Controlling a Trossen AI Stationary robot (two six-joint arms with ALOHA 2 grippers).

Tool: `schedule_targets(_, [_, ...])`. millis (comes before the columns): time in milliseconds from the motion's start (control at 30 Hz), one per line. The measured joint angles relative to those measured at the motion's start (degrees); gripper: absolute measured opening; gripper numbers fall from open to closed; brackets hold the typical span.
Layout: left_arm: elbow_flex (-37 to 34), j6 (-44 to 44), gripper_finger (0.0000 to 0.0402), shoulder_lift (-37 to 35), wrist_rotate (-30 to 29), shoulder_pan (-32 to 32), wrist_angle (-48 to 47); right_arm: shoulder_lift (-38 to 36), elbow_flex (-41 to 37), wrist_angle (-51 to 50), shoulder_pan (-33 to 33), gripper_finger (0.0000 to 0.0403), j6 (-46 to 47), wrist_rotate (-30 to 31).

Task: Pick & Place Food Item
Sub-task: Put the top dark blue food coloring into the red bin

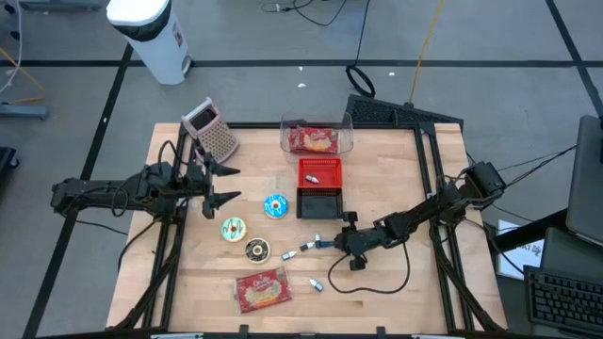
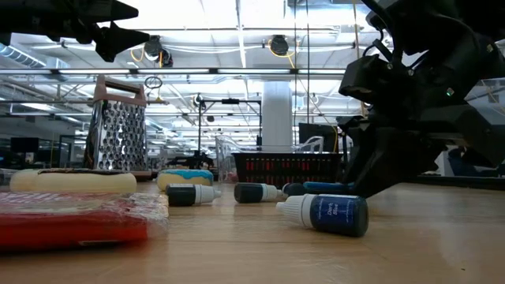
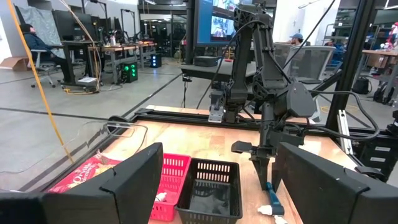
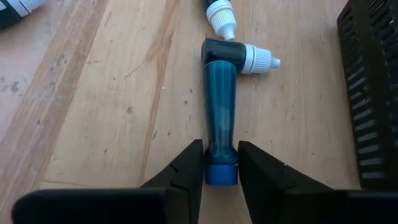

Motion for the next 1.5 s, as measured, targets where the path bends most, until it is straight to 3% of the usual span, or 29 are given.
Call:
schedule_targets(700, [0.0,0.0,0.031,0.0,0.0,0.0,0.0,-6.7,-0.1,2.4,0.0,0.0081,-0.2,-1.6])
schedule_targets(1267, [0.0,0.0,0.031,0.0,0.0,0.0,0.0,-7.3,-0.1,6.3,0.0,0.0082,1.2,-1.7])
schedule_targets(1500, [0.0,0.0,0.031,0.0,0.0,0.0,0.0,-13.3,-0.1,5.0,0.0,0.0082,1.7,-1.7])
